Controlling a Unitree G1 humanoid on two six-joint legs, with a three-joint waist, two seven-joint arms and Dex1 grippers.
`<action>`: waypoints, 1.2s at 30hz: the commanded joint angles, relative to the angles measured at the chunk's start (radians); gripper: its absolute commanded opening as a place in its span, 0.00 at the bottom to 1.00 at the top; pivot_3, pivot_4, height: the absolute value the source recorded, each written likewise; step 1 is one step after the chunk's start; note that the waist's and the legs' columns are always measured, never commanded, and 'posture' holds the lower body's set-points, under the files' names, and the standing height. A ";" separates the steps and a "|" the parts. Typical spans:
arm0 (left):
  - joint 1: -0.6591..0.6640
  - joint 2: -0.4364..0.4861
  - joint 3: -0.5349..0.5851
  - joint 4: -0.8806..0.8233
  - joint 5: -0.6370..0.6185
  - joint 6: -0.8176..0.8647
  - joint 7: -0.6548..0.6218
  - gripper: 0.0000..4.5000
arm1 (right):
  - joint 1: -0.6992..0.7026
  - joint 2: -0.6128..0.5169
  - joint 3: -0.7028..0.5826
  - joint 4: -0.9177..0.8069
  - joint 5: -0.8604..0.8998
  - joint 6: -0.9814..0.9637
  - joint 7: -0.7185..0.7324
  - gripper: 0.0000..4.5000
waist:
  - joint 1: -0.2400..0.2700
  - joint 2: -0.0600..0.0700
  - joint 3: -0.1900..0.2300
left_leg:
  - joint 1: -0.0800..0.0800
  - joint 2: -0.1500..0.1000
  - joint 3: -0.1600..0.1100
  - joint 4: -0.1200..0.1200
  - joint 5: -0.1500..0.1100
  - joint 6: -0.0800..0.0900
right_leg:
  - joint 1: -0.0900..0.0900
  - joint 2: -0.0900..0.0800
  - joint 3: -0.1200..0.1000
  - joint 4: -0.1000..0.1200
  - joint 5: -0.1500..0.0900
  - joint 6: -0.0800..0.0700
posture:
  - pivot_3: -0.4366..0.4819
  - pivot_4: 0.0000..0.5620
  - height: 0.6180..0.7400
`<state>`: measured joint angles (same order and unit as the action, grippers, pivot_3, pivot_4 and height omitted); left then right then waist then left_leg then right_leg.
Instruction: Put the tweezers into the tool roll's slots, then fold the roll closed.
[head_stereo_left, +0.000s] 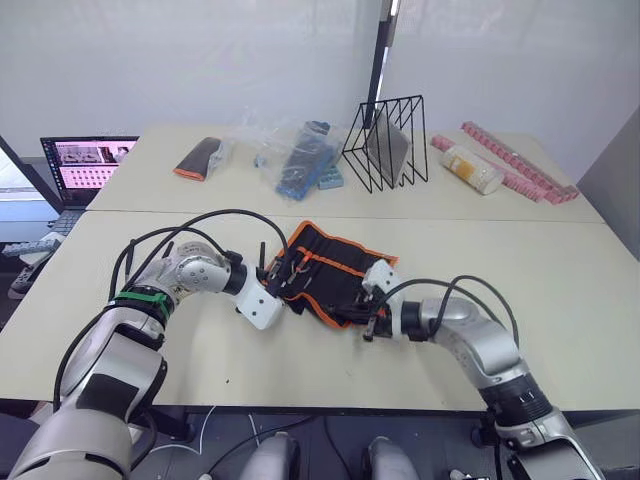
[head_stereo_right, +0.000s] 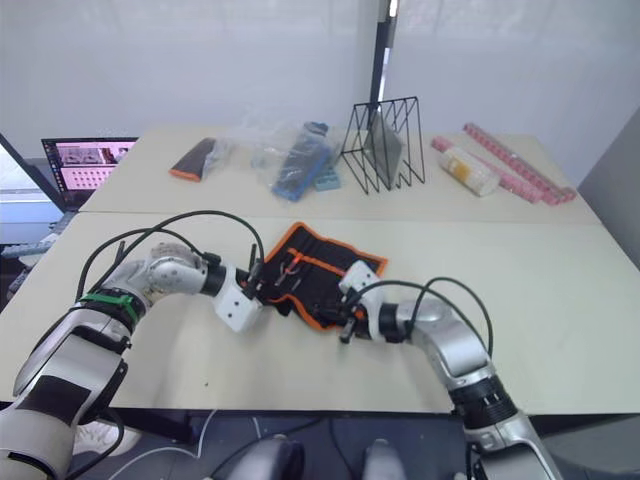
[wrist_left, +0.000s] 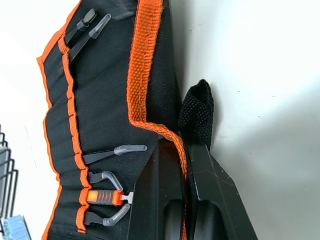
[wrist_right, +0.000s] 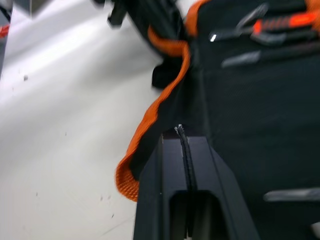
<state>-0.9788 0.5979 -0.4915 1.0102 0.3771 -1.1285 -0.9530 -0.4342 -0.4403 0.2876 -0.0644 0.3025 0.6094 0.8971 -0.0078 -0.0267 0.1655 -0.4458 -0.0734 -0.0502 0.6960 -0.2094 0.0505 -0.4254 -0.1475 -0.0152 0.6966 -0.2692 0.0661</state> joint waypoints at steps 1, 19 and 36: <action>0.019 -0.013 0.046 -0.030 -0.166 0.107 -0.142 0.06 | 0.011 -0.004 0.052 0.009 -0.047 -0.028 0.007 0.00 | -0.003 0.000 0.000 | 0.000 0.000 0.000 0.000 0.000 0.000 | 0.000 0.000 0.000 0.000 0.000 0.000 | 0.48 0.27 0.56; 0.262 -0.049 0.354 -0.880 -0.796 1.561 -0.072 0.94 | 0.012 -0.031 0.133 0.081 -0.191 -0.091 -0.018 0.00 | -0.011 0.003 -0.003 | 0.008 0.001 -0.002 -0.001 0.000 0.000 | 0.005 0.001 0.000 -0.002 -0.001 0.001 | 0.48 0.27 0.56; 0.613 -0.145 0.286 -0.928 -0.578 1.465 0.154 0.01 | 0.000 -0.045 0.143 0.069 -0.223 -0.066 -0.018 0.00 | 0.001 0.004 -0.004 | 0.009 0.001 -0.001 -0.002 0.000 -0.001 | 0.004 0.000 0.002 -0.004 0.000 0.000 | 0.48 0.27 0.56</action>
<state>-0.3904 0.4319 -0.2274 0.0455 -0.2229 0.3915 -0.7892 -0.4564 -0.4645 0.3970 -0.0538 0.1388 0.4929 0.8975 -0.0069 -0.0232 0.1617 -0.4372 -0.0720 -0.0516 0.6937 -0.2100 0.0494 -0.4211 -0.1473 -0.0134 0.6926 -0.2694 0.0661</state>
